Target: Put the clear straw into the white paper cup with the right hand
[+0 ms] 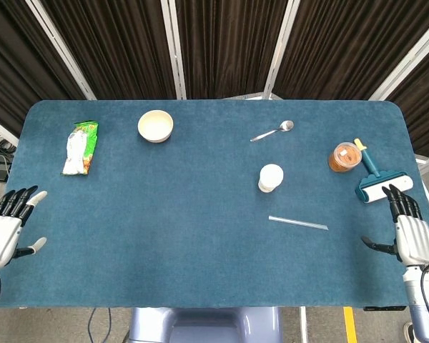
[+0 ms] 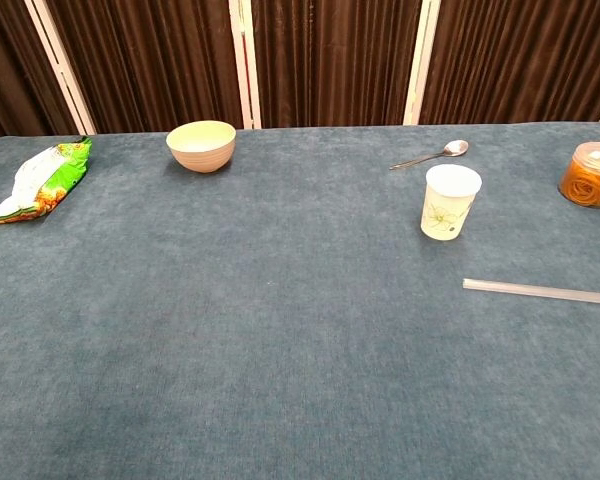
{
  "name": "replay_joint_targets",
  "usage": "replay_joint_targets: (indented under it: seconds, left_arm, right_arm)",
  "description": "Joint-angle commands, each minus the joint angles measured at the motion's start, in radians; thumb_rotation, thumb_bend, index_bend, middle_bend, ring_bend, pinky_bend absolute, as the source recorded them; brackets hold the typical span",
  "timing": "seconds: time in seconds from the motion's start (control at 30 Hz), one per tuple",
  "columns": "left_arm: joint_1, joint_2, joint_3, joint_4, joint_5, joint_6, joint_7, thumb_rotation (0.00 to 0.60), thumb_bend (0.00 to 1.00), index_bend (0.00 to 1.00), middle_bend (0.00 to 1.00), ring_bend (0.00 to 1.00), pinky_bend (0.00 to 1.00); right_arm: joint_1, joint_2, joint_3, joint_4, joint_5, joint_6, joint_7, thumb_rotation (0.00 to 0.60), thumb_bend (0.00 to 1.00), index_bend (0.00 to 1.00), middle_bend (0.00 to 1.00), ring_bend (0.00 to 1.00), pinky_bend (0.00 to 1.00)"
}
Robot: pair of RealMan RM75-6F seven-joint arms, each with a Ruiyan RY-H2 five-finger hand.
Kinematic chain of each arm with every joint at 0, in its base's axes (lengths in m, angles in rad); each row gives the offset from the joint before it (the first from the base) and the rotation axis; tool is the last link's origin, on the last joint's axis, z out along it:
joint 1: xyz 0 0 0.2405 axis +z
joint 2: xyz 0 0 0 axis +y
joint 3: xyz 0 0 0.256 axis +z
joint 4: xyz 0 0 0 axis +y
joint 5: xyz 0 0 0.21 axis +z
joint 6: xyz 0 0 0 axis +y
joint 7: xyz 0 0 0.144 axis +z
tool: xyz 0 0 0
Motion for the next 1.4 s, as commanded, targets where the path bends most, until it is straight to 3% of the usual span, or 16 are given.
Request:
replay_joint_targets:
  seconds: [0.03,0.13,0.2,0.27,0.33,0.37,0.47,0.63,0.83,1.2,1.4]
  left_arm:
    - [0.000,0.000,0.000,-0.001,0.000,0.000,0.002,0.600,0.24,0.11,0.00,0.00,0.00]
    - [0.001,-0.001,0.000,-0.002,0.000,0.002,0.006,0.600,0.24,0.11,0.00,0.00,0.00]
    - [0.002,-0.001,0.000,-0.002,0.001,0.004,0.008,0.600,0.24,0.11,0.00,0.00,0.00]
    - [0.003,-0.002,0.000,-0.002,0.000,0.005,0.010,0.600,0.24,0.11,0.00,0.00,0.00]
    - [0.003,-0.002,0.000,-0.002,0.000,0.006,0.010,0.600,0.24,0.11,0.00,0.00,0.00]
    - [0.003,-0.002,0.000,-0.002,0.000,0.006,0.009,0.600,0.24,0.11,0.00,0.00,0.00]
    - [0.003,-0.002,0.000,-0.002,0.000,0.006,0.010,0.600,0.24,0.11,0.00,0.00,0.00]
    - [0.003,-0.002,0.000,-0.002,0.000,0.006,0.010,0.600,0.24,0.11,0.00,0.00,0.00]
    - [0.003,-0.002,0.001,-0.001,0.001,0.005,0.007,0.600,0.24,0.11,0.00,0.00,0.00]
    - [0.000,-0.001,0.000,0.000,-0.001,0.001,0.004,0.600,0.24,0.11,0.00,0.00,0.00]
    - [0.000,0.000,-0.001,-0.001,-0.002,-0.001,0.003,0.600,0.24,0.11,0.00,0.00,0.00]
  right_arm:
    - [0.001,0.002,0.004,-0.004,-0.006,0.006,0.010,0.600,0.07,0.00,0.00,0.00,0.00]
    - [0.002,0.005,0.011,-0.008,-0.016,0.016,0.028,0.600,0.08,0.00,0.00,0.00,0.01]
    - [0.002,0.004,0.020,-0.009,-0.028,0.033,0.042,0.600,0.08,0.00,0.11,0.04,0.16]
    - [0.003,0.004,0.032,-0.013,-0.044,0.058,0.057,0.600,0.07,0.03,0.42,0.26,0.47]
    - [0.006,0.005,0.043,-0.031,-0.063,0.079,0.081,0.600,0.07,0.09,0.67,0.52,0.66]
    - [0.008,0.005,0.047,-0.041,-0.069,0.083,0.092,0.600,0.07,0.12,0.79,0.63,0.74]
    - [0.021,0.010,0.051,-0.076,-0.084,0.077,0.090,0.600,0.07,0.24,0.97,0.83,0.85]
    - [0.065,0.006,0.056,-0.147,-0.096,0.040,-0.020,0.600,0.08,0.40,1.00,0.96,0.95]
    - [0.146,-0.023,0.068,-0.233,0.001,-0.082,-0.205,0.600,0.09,0.48,1.00,0.98,0.97]
    - [0.278,-0.173,0.096,-0.203,0.296,-0.196,-0.462,0.600,0.19,0.54,1.00,0.98,0.97]
    - [0.306,-0.237,0.087,-0.157,0.388,-0.210,-0.511,0.600,0.24,0.54,1.00,0.98,0.97]
